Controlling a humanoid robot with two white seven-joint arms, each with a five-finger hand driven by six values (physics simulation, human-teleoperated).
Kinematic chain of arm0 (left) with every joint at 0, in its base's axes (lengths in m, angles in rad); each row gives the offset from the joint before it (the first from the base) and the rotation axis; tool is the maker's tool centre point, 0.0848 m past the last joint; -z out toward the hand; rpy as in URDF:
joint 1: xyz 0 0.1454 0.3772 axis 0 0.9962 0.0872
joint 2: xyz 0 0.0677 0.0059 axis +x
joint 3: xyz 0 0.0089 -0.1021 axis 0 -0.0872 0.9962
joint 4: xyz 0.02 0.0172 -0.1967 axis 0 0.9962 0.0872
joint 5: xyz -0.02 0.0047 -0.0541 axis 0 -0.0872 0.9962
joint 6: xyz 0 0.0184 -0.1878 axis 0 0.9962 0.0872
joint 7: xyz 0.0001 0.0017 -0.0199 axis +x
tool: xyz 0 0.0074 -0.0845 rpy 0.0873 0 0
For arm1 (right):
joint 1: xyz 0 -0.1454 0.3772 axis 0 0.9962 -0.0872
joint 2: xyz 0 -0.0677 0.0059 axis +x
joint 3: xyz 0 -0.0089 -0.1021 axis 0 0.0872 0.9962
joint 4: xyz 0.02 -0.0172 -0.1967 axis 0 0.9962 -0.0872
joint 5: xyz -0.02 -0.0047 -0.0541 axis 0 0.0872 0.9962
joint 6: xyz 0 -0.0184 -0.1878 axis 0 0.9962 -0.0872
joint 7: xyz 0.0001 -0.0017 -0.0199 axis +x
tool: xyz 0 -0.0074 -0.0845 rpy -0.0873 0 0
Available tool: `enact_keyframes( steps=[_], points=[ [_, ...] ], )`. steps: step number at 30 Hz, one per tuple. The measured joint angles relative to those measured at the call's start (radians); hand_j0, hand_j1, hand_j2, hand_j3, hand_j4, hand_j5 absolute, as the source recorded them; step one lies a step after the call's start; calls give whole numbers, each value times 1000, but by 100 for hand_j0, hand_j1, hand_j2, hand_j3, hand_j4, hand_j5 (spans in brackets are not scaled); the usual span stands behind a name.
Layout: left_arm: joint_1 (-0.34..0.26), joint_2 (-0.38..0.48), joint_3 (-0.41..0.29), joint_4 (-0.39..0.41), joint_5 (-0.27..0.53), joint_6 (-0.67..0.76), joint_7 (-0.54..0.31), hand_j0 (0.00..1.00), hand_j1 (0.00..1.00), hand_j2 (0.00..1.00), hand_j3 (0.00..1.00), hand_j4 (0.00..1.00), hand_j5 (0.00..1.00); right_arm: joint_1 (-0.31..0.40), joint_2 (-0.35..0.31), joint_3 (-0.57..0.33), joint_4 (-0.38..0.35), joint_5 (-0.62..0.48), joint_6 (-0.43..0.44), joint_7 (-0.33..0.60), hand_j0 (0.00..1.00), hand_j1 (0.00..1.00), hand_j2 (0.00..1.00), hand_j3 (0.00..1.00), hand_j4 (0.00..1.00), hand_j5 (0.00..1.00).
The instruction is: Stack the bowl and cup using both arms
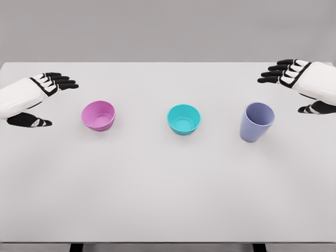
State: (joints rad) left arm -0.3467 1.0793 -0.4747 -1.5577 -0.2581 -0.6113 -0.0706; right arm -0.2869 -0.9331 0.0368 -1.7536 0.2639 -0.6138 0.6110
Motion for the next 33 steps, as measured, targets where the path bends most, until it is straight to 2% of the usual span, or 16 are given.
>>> enact_keyframes(
  steps=[6, 10, 11, 15, 16, 18, 21, 22, 23, 25, 28, 30, 33],
  points=[
    [-12, 0, 1, -1, -5, 0, -5, 100, 100, 100, 100, 100, 100, 3, 0, -7, -1, -29, 0, 0, 100, 100, 100, 100, 100, 100],
    [-31, 3, -7, -4, -7, 0, -52, 100, 100, 100, 100, 100, 100, 12, -7, -21, -1, -36, 0, 0, 100, 100, 100, 100, 100, 100],
    [-51, 4, -9, -5, 5, 0, -99, 100, 100, 100, 100, 100, 100, 14, -9, -28, -1, -37, 0, 0, 100, 100, 100, 100, 100, 100],
    [-145, 6, -15, -9, 127, -1, -394, 100, 100, 100, 100, 100, 100, 15, -13, -56, -1, -38, 0, 0, 100, 100, 100, 100, 100, 100],
    [-178, 6, -19, -9, 164, -1, -435, 100, 100, 100, 100, 100, 100, 20, -13, -70, -1, -38, 0, 1, 100, 100, 100, 100, 100, 100],
    [-236, 0, -38, -9, 215, -1, -486, 100, 100, 100, 100, 100, 100, 84, -14, -98, -1, -35, -1, 1, 100, 100, 100, 100, 100, 100],
    [-395, -24, -128, 3, 252, -4, -521, 100, 100, 100, 100, 100, 100, 101, -19, -145, -1, -30, 0, 1, 100, 100, 100, 100, 100, 100],
    [-458, -29, -180, 13, 281, 1, -526, 100, 100, 100, 100, 100, 100, 101, -21, -160, -1, -29, 0, 1, 100, 100, 100, 100, 100, 100],
    [-555, -34, -253, 28, 303, -3, -531, 100, 100, 100, 100, 100, 100, 100, -24, -174, -1, -28, 0, 0, 100, 100, 100, 100, 100, 100],
    [-653, -40, -396, 58, 377, 0, -535, 100, 100, 100, 100, 100, 100, 101, -28, -193, -1, -28, 0, 0, 100, 100, 100, 100, 100, 100],
    [-707, -59, -542, 81, 458, -1, -539, 100, 100, 100, 100, 100, 100, 101, -32, -208, -1, -27, 0, 0, 100, 100, 100, 100, 100, 100],
    [-712, -87, -588, 87, 484, 37, -540, 100, 100, 100, 100, 100, 100, 101, -42, -213, -1, -27, 0, 0, 100, 100, 100, 100, 100, 100],
    [-716, -117, -620, 84, 495, 131, -540, 100, 100, 100, 100, 100, 100, 113, -54, -216, -1, -27, 0, 0, 100, 100, 100, 100, 100, 100]
  ],
)
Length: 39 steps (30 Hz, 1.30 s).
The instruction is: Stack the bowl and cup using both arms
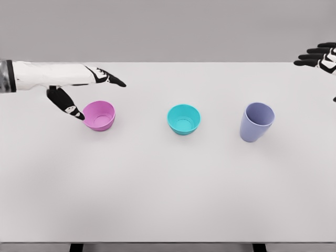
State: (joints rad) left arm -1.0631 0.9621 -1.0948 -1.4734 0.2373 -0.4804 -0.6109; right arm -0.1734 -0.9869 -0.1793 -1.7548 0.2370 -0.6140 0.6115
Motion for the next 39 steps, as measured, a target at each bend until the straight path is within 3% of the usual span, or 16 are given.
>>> enact_keyframes(
  steps=[7, 12, 21, 25, 30, 34, 39],
  points=[
    [-2, -16, -36, -8, -14, 172, 0, 100, 100, 100, 100, 100, 100, 3, -23, -50, 0, 2, 0, 0, 100, 100, 100, 100, 100, 100],
    [0, -18, -54, -11, -28, 217, 0, 100, 100, 100, 100, 100, 100, 31, -25, -72, 0, 0, 0, 0, 100, 100, 100, 100, 100, 100],
    [0, -28, -76, -12, -68, 227, 0, 100, 100, 100, 100, 100, 100, 31, -13, -5, -1, -5, 0, 0, 100, 100, 100, 100, 100, 100],
    [2, -37, -81, -9, -104, 228, 0, 100, 100, 100, 100, 100, 100, -129, -8, 128, -1, -9, 2, 0, 100, 100, 100, 100, 100, 100],
    [2, -43, -82, -8, -157, 227, 0, 100, 100, 100, 100, 100, 100, -135, -24, 227, 0, -8, 0, 0, 100, 100, 100, 100, 100, 100],
    [5, -48, -83, -7, -185, 226, 0, 100, 100, 100, 100, 100, 100, -141, -112, 251, 0, -11, 0, 0, 100, 100, 100, 100, 100, 100],
    [8, -51, -83, -7, -219, 225, 0, 100, 100, 100, 100, 100, 100, -190, -145, 262, 0, -11, 0, 0, 100, 100, 100, 100, 100, 100]
  ],
)
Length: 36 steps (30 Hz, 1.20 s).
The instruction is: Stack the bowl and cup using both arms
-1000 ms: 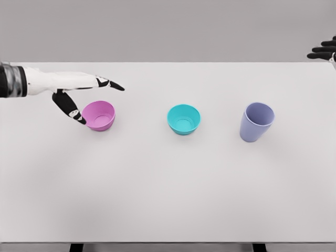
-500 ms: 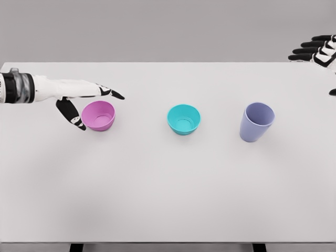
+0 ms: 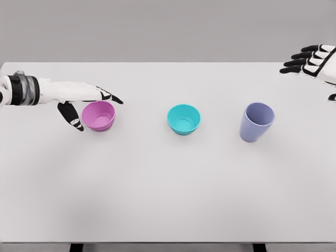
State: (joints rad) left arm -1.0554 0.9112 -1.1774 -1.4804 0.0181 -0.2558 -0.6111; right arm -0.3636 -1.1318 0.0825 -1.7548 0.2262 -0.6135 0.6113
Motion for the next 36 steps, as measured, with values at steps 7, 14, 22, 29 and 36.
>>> enact_keyframes(
  steps=[7, 14, 22, 29, 36],
  points=[
    [0, -22, 1, 16, -35, 1, 0, 100, 100, 100, 100, 100, 100, -72, 19, 49, 0, 0, 0, 0, 100, 100, 100, 100, 100, 100],
    [3, -54, 2, 52, -60, -2, 0, 100, 100, 100, 100, 100, 100, -87, 34, 61, 1, 2, 0, 0, 100, 100, 100, 100, 100, 100],
    [8, -81, 2, 86, -80, -7, 0, 100, 100, 100, 100, 100, 100, -98, 40, 72, 1, 2, 0, 0, 100, 100, 100, 100, 100, 100],
    [17, -84, 1, 89, -81, -9, 0, 100, 100, 100, 100, 100, 100, -98, 39, 76, 2, 2, 0, 0, 100, 100, 100, 100, 100, 100],
    [29, -85, 0, 89, -85, -6, 0, 100, 100, 100, 100, 100, 100, -98, 38, 76, 3, 3, 0, 0, 100, 100, 100, 100, 100, 100]
  ],
)
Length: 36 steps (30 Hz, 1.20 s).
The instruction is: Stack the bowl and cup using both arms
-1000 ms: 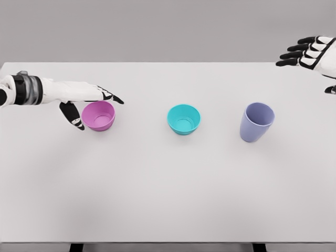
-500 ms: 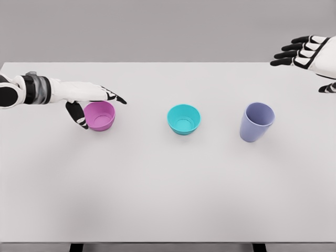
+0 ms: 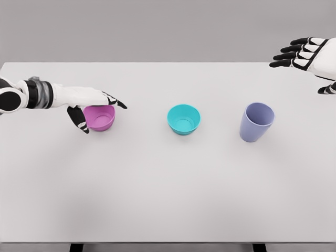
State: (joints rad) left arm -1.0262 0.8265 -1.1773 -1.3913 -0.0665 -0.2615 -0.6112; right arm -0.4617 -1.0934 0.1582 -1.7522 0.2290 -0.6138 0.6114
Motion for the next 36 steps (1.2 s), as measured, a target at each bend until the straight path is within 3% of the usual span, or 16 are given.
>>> enact_keyframes(
  steps=[36],
  points=[
    [6, -18, -2, 59, -22, 4, 0, 100, 100, 100, 100, 100, 100, 2, -1, 2, 2, 1, 0, 0, 100, 100, 100, 100, 100, 100]
  ],
)
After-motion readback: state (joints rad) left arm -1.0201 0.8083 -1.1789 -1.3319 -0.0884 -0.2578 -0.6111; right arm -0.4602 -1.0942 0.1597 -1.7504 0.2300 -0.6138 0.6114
